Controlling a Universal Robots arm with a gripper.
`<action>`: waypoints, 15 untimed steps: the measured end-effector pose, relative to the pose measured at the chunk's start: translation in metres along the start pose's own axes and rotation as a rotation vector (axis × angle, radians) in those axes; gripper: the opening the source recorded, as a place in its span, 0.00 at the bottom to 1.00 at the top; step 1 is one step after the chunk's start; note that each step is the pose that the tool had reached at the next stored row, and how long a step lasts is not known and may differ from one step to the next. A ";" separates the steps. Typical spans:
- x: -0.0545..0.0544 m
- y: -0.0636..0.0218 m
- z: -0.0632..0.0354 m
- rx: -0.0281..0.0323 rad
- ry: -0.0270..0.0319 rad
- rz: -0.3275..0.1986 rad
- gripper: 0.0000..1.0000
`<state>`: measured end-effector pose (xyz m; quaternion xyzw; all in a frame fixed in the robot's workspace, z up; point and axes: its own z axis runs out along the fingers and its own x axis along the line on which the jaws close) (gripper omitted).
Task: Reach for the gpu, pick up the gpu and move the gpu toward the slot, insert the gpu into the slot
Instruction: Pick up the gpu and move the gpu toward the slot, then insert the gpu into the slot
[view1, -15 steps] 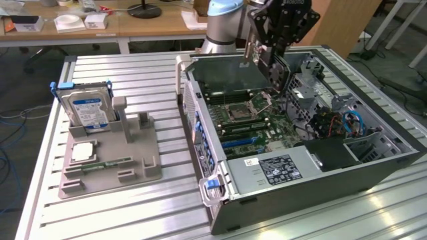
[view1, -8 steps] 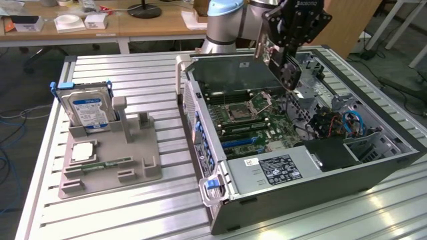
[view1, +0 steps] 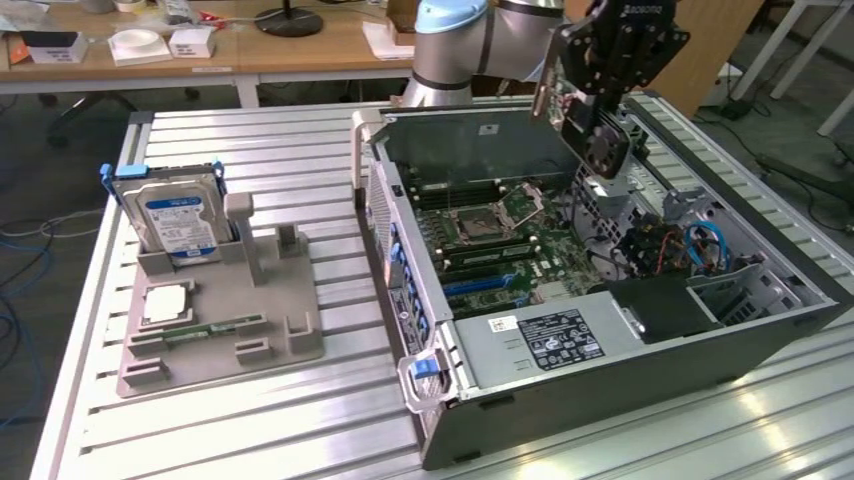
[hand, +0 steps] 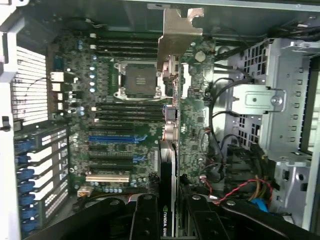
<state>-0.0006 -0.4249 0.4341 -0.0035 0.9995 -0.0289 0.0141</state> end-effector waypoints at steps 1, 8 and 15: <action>-0.004 0.0000 0.0003 0.0000 -0.0009 0.000 0.25; -0.024 -0.0001 0.0020 0.0001 -0.0063 0.000 0.25; -0.024 -0.0001 0.0021 0.0000 -0.0064 0.000 0.25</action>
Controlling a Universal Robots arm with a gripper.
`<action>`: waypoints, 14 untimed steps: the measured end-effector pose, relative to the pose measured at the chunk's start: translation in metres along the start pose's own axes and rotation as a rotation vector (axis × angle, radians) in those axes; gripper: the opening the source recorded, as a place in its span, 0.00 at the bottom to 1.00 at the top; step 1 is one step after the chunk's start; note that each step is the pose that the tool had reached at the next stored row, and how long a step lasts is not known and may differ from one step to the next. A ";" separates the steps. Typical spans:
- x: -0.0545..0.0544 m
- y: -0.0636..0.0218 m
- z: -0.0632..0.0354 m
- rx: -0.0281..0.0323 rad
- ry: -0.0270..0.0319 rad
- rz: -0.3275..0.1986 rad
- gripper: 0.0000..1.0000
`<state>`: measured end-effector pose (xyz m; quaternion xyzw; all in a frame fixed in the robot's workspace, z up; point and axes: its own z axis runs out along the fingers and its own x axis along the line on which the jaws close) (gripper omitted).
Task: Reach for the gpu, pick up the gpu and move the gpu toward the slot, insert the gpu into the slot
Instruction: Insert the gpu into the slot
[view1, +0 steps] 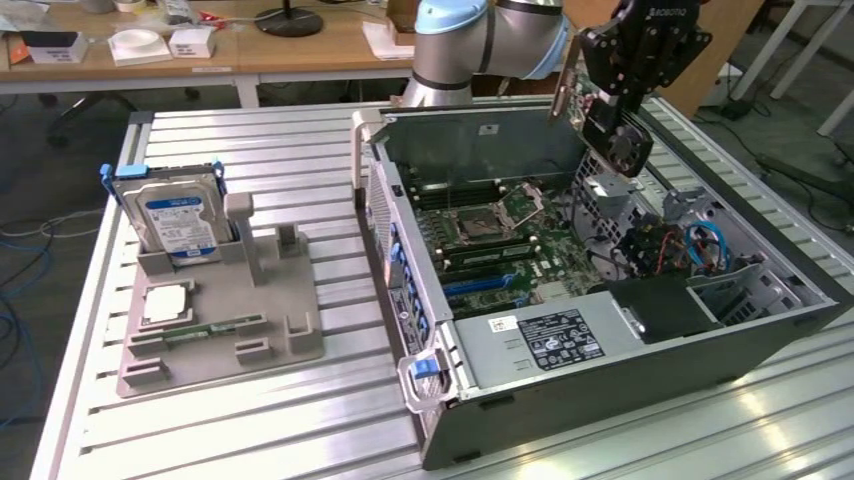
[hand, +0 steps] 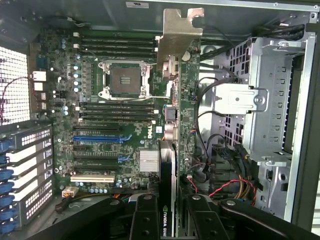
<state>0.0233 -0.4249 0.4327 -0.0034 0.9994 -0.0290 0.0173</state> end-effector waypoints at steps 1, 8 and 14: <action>0.000 0.0000 0.0000 0.0000 0.0000 0.000 0.25; 0.000 0.0000 0.0000 -0.0001 -0.0003 -0.004 0.25; 0.000 0.0000 0.0001 -0.0031 -0.0051 -0.087 0.25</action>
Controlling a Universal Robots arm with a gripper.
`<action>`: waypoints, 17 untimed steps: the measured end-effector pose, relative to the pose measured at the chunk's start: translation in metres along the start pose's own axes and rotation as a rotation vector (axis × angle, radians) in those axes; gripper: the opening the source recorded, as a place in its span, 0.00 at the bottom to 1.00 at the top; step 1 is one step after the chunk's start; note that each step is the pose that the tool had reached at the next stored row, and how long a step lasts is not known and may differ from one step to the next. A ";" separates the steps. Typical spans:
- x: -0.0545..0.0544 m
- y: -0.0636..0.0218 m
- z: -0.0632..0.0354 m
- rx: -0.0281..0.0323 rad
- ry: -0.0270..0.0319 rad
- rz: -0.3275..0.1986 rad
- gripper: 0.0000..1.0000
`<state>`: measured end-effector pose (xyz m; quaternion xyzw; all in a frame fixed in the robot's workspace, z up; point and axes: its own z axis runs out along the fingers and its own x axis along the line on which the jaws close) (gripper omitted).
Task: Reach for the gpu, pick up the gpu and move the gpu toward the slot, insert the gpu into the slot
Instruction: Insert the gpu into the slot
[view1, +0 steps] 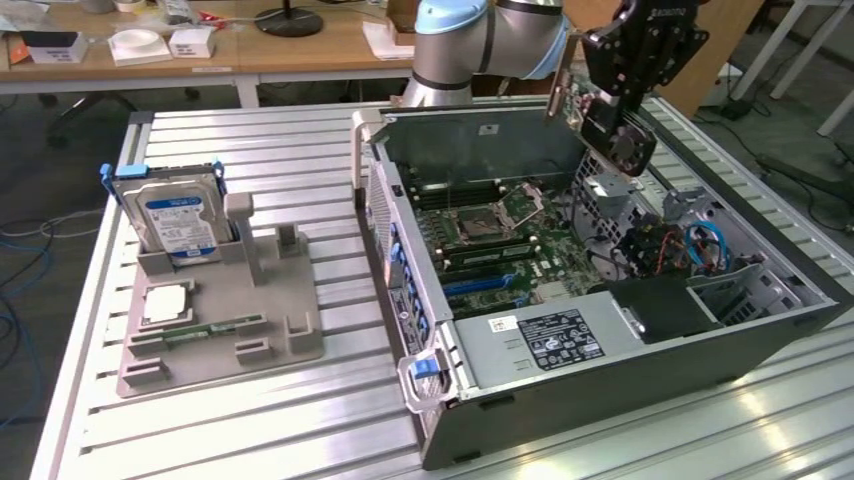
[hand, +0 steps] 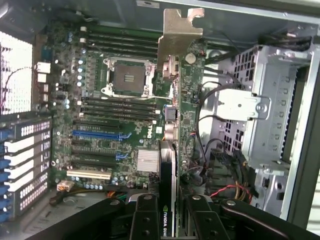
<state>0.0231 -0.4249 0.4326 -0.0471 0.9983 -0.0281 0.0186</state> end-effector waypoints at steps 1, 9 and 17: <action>0.000 0.0000 0.0000 -0.0005 -0.0009 -0.016 0.25; 0.000 0.0000 0.0002 -0.0054 -0.0092 -0.158 0.25; 0.001 0.0001 0.0003 -0.0097 -0.0163 -0.281 0.25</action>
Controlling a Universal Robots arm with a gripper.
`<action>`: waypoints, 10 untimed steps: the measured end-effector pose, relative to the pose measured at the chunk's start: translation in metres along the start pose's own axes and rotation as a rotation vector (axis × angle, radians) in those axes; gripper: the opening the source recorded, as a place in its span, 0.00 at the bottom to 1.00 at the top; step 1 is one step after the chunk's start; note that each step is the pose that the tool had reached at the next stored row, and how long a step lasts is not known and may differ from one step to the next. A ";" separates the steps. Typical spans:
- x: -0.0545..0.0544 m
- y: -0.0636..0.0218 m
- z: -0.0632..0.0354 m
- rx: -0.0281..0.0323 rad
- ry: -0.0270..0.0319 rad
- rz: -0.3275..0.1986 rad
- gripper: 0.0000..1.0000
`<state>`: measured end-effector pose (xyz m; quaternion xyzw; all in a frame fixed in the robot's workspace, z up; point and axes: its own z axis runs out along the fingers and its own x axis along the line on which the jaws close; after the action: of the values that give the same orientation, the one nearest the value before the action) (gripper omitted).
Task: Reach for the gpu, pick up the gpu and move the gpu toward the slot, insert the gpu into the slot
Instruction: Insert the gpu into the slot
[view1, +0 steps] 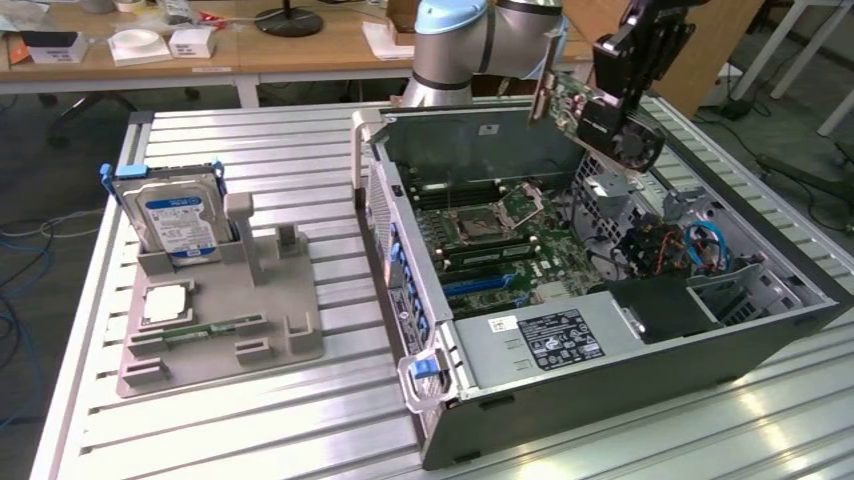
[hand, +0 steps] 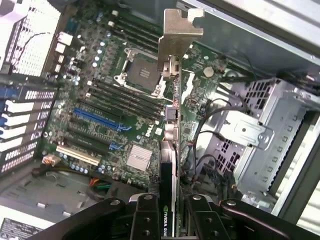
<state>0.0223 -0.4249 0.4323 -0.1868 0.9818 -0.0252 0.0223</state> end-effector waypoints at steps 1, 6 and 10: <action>0.000 0.0000 0.0000 -0.0004 -0.0008 -0.014 0.25; 0.000 0.0001 0.0002 -0.0033 -0.0058 -0.099 0.25; 0.000 0.0001 0.0004 -0.0059 -0.0100 -0.171 0.25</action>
<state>0.0221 -0.4249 0.4319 -0.2703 0.9622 -0.0232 0.0244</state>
